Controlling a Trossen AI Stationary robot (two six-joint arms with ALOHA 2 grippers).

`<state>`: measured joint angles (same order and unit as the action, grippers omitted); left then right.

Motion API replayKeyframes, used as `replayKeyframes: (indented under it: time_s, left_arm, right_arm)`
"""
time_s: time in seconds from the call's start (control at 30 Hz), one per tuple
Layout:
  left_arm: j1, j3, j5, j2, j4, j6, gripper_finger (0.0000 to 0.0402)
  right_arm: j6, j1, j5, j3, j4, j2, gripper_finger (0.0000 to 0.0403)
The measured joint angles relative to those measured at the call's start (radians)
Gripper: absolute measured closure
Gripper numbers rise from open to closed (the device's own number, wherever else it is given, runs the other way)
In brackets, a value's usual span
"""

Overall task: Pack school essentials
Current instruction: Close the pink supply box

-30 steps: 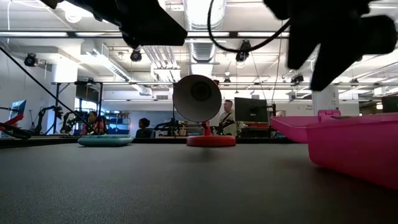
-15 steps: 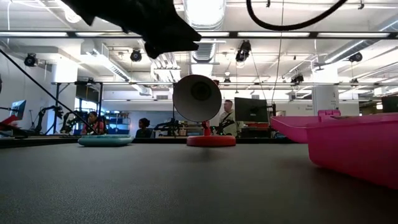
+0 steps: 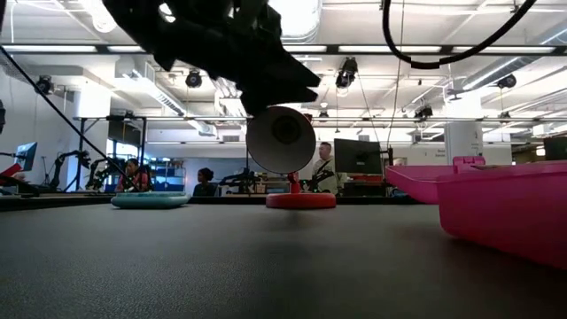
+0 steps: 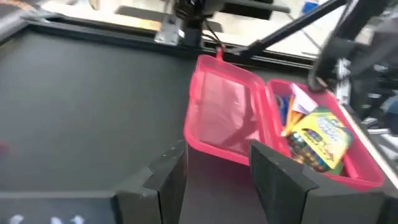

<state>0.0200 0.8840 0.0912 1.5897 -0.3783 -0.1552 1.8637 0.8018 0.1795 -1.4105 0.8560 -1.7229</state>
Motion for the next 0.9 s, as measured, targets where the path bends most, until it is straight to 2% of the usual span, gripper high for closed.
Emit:
replayKeyframes:
  time_s: [0.17,0.37,0.67,0.8,0.9]
  left_arm:
    - [-0.008,-0.004,0.104,0.025,-0.003,-0.024,0.0246]
    - [-0.027,-0.008,0.109,0.036,-0.022,-0.022,0.0246]
    - [-0.029,0.013,0.084,0.196,-0.226,-0.024,0.0246]
    - [-0.029,0.039,-0.003,0.272,-0.251,-0.024,0.0246]
    - [-0.024,0.069,-0.022,0.329,-0.249,-0.024,0.0246]
  right_arm:
    - [0.035,-0.040,0.002,0.002,0.221,0.056,0.0179]
    - [0.056,-0.104,0.009,0.033,0.463,0.159,0.0179]
    - [0.022,-0.183,0.014,0.141,0.495,0.291,0.0179]
    - [0.092,-0.196,0.017,0.208,0.542,0.353,0.0179]
    - [0.153,-0.200,0.031,0.257,0.493,0.399,0.0179]
